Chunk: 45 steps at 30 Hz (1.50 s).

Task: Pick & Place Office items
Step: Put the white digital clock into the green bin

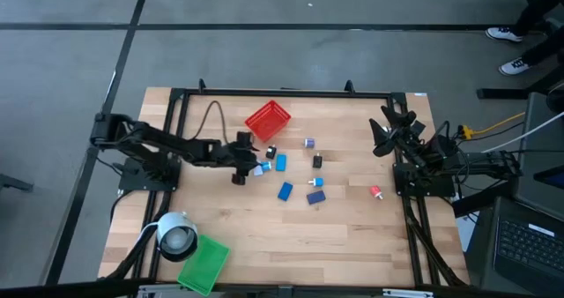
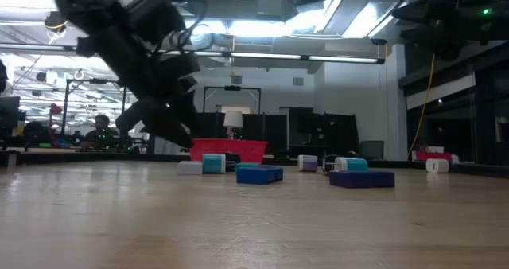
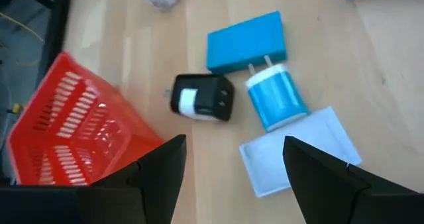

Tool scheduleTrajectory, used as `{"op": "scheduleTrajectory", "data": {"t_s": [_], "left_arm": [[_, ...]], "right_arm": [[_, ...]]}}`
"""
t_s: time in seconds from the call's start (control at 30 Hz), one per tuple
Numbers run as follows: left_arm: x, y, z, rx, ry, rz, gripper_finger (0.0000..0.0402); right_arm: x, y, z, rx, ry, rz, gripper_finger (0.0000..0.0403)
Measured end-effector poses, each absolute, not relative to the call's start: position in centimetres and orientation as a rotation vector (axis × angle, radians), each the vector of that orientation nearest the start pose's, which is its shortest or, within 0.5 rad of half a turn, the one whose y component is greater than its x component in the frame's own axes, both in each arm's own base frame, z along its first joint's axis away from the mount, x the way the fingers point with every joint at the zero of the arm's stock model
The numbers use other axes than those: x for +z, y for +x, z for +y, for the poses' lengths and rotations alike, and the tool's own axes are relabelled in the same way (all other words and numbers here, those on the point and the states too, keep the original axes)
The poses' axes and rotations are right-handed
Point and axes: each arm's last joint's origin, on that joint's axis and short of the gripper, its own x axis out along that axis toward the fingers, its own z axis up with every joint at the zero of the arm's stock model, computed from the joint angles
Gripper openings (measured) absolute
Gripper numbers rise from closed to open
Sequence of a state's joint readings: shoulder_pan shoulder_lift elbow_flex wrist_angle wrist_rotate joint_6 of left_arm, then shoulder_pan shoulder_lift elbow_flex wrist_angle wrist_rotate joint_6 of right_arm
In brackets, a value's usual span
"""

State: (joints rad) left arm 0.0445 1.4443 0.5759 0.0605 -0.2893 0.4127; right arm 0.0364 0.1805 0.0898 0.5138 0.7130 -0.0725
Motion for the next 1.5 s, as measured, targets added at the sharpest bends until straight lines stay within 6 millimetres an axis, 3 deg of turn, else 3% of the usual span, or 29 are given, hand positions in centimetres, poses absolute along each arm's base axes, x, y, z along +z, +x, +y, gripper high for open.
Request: {"op": "scheduleTrajectory", "data": {"t_s": [0.27, 0.63, 0.83, 1.13, 1.5], "left_arm": [[16.1, 27.1, 0.2, 0.069, 0.519, 1.055, 0.0247], [14.2, 27.6, -0.6, -0.084, 0.753, 1.222, 0.0247], [13.4, 28.0, -0.5, -0.107, 0.816, 1.241, 0.0247], [13.7, 28.8, -0.3, -0.138, 0.914, 1.161, 0.0247], [13.6, 28.9, 1.8, -0.166, 0.824, 1.154, 0.0247]], "right_arm": [[22.6, 9.3, -1.5, -0.637, 0.085, -0.381, 0.0345], [22.6, 9.3, -1.3, -0.578, 0.084, -0.395, 0.0345], [22.6, 9.4, -1.3, -0.575, 0.089, -0.397, 0.0345], [22.6, 9.4, -1.3, -0.571, 0.098, -0.396, 0.0345], [22.6, 9.4, -1.2, -0.545, 0.093, -0.398, 0.0345]]}}
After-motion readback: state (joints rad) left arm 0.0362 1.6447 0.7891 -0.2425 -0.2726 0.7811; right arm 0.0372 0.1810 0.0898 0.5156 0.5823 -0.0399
